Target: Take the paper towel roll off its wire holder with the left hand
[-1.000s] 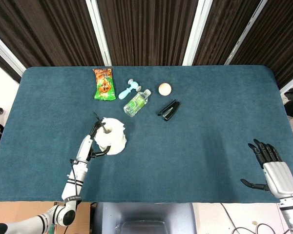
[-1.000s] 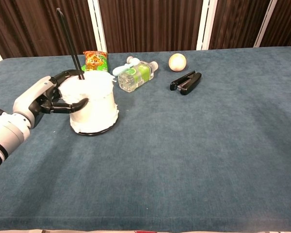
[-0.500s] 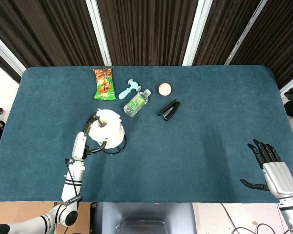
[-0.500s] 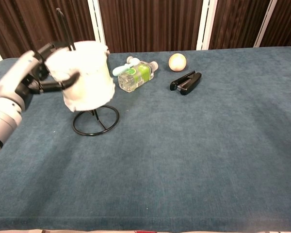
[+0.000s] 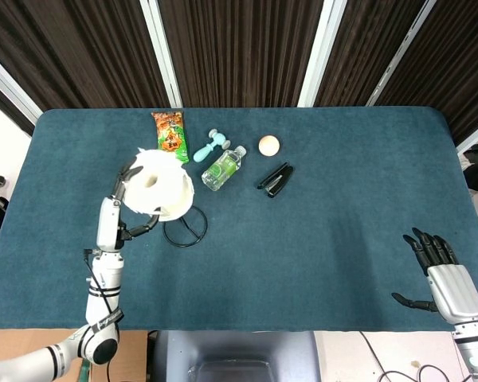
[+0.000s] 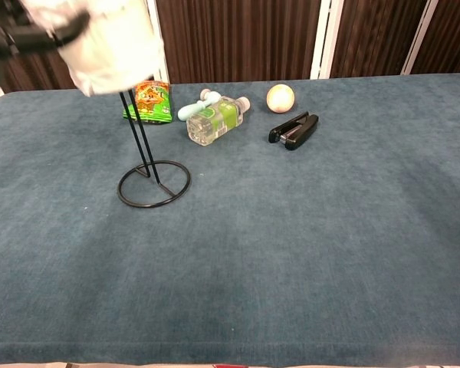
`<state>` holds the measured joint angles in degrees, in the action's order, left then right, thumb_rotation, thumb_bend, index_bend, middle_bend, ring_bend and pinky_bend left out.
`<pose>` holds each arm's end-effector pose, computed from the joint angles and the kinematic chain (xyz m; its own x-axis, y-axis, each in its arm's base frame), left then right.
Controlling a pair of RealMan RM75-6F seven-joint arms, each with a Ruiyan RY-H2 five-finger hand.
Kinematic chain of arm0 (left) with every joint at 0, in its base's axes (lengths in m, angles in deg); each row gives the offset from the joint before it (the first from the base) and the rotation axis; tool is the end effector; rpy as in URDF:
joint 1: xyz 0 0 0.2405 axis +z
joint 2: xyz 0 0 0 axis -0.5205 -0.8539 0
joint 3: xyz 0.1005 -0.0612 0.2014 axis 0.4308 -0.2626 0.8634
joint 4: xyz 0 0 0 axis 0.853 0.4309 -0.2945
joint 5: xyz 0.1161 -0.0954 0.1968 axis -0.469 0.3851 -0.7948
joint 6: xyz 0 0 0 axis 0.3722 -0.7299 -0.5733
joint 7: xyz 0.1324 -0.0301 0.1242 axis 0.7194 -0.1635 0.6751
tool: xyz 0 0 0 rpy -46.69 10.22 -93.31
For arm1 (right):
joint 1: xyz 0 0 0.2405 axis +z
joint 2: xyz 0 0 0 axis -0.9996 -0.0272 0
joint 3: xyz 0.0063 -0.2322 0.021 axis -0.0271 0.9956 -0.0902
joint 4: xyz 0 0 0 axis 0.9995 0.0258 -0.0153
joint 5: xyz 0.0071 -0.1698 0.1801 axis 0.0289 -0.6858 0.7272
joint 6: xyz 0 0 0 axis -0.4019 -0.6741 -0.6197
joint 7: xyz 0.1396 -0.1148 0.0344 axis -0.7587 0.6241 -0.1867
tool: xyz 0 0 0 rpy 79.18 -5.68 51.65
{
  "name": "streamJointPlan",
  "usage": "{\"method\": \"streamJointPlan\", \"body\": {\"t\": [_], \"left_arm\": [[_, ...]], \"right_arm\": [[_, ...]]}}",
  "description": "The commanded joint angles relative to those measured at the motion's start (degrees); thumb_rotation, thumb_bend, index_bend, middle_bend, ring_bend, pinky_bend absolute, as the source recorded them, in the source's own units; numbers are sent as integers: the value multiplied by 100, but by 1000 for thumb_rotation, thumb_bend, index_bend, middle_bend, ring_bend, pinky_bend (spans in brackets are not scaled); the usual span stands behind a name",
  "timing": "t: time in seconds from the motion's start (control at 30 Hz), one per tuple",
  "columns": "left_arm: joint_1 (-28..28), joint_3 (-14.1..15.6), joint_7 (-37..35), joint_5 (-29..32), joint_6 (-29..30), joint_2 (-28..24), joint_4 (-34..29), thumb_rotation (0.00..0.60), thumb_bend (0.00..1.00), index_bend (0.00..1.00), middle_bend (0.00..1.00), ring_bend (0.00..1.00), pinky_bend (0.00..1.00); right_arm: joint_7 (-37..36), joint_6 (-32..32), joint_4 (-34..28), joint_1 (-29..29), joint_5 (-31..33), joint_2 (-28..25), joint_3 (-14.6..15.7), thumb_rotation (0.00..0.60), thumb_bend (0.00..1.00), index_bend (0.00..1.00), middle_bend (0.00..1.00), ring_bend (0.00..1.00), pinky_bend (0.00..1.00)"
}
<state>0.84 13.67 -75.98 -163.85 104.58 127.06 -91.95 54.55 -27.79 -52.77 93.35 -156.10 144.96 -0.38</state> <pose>-0.0884 0.3623 0.0333 -0.5022 -0.0649 0.8623 0.7901 -0.4398 0.4271 -0.3039 -0.2066 0.1083 0.4056 -0.1146 0.9068 -0.9137 -0.0772 0.3989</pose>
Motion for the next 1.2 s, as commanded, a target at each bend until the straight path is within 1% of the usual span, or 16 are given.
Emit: {"method": "streamJointPlan", "body": {"t": [0.03, 0.17, 0.3, 0.4, 0.47, 0.57, 0.67, 0.8, 0.83, 0.9, 0.97, 1.03, 1.07, 1.1, 1.17, 1.2], "left_arm": [[34, -255, 411, -34, 174, -494, -708, 600, 711, 871, 787, 905, 996], [161, -448, 441, 84, 243, -952, -1182, 600, 710, 871, 787, 905, 996], [398, -639, 155, 341, 293, -1455, -1415, 600, 709, 871, 787, 905, 998], [514, -640, -112, 466, 236, -1661, -1357, 600, 709, 871, 788, 905, 998], [559, -508, -161, 459, 180, -1700, -1139, 600, 709, 871, 788, 905, 998], [587, -185, -200, 276, 213, -1506, -599, 600, 709, 871, 787, 905, 997], [554, 131, -330, 65, 335, -1032, 265, 600, 707, 871, 787, 905, 997], [409, 404, -531, -58, 377, -264, 1620, 600, 688, 871, 788, 904, 997], [370, 482, -613, -71, 351, -39, 2051, 600, 680, 871, 787, 903, 997], [330, 637, -807, -83, 252, 300, 2718, 600, 666, 869, 786, 903, 997], [306, 794, -945, -116, 133, 541, 3217, 600, 656, 856, 773, 884, 980], [267, 963, -1061, -174, -10, 780, 3750, 600, 638, 826, 743, 817, 901], [257, 1018, -1112, -189, -54, 880, 3950, 600, 616, 802, 720, 751, 789], [250, 1062, -1154, -194, -95, 984, 4138, 600, 600, 787, 709, 715, 713], [224, 1167, -1235, -224, -192, 1194, 4545, 600, 554, 731, 669, 612, 479], [214, 1196, -1233, -223, -233, 1278, 4706, 600, 541, 694, 642, 559, 387]], "right_arm": [[22, -16, -6, -6, 4, 6, -7, 548, 0, 0, 0, 0, 0], [39, -46, -15, -24, -48, 0, 19, 548, 0, 0, 0, 0, 0], [92, -63, -28, -35, -69, 13, 28, 548, 0, 0, 0, 0, 0], [151, -27, -50, -22, -57, 35, 28, 548, 0, 0, 0, 0, 0], [207, -2, -63, -12, -62, 53, 34, 547, 0, 0, 0, 0, 0], [254, 20, -82, 3, -68, 74, 33, 549, 0, 0, 0, 0, 0], [273, 45, -89, 15, -61, 84, 33, 548, 0, 0, 0, 0, 0], [265, 53, -95, 20, -77, 79, 42, 548, 0, 0, 0, 0, 0], [258, 48, -98, 18, -88, 74, 48, 547, 0, 0, 0, 0, 0], [242, 39, -100, 12, -104, 62, 58, 548, 0, 0, 0, 0, 0], [225, 28, -95, 6, -106, 57, 60, 549, 0, 0, 0, 0, 0], [207, 22, -88, 1, -103, 53, 61, 549, 0, 0, 0, 0, 0], [203, 19, -87, -2, -103, 51, 63, 548, 0, 0, 0, 0, 0], [201, 13, -86, -5, -105, 49, 64, 548, 0, 0, 0, 0, 0], [197, 1, -83, -11, -114, 48, 67, 547, 0, 0, 0, 0, 0], [192, -6, -84, -13, -119, 47, 68, 548, 0, 0, 0, 0, 0]]}}
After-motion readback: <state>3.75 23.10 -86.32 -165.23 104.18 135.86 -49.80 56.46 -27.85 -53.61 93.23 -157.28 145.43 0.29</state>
